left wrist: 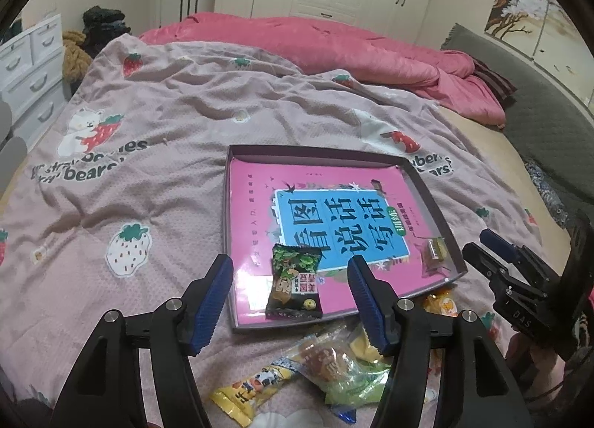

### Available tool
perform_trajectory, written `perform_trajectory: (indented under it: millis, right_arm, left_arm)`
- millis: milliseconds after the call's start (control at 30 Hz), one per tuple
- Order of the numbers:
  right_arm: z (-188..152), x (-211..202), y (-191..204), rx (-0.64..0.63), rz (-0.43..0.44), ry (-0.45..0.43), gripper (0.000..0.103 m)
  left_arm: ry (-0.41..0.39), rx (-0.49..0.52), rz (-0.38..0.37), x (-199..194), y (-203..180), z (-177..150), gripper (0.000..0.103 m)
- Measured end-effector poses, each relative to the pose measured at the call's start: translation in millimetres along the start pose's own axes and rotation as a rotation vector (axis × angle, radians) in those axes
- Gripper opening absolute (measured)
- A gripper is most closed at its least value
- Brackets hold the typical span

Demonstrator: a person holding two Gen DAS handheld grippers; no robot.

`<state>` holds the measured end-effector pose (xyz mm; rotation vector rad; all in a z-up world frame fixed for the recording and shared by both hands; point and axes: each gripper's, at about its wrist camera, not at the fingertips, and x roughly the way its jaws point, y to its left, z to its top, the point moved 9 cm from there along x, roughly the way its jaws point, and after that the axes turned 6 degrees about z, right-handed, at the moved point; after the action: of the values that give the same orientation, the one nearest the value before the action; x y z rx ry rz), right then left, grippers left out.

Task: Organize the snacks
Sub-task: 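Withdraw both tools from the tray back toward the snack pile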

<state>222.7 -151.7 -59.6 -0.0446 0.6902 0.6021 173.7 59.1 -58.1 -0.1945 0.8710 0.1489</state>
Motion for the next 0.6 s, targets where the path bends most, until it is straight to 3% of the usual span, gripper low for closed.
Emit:
perform_trajectory:
  millis: [600]
  right_arm:
    - [-11,-32,29,-0.051,0.006,-0.012,0.054]
  left_arm:
    - [0.026,0.042,-0.015,-17,-12,-25,0.066]
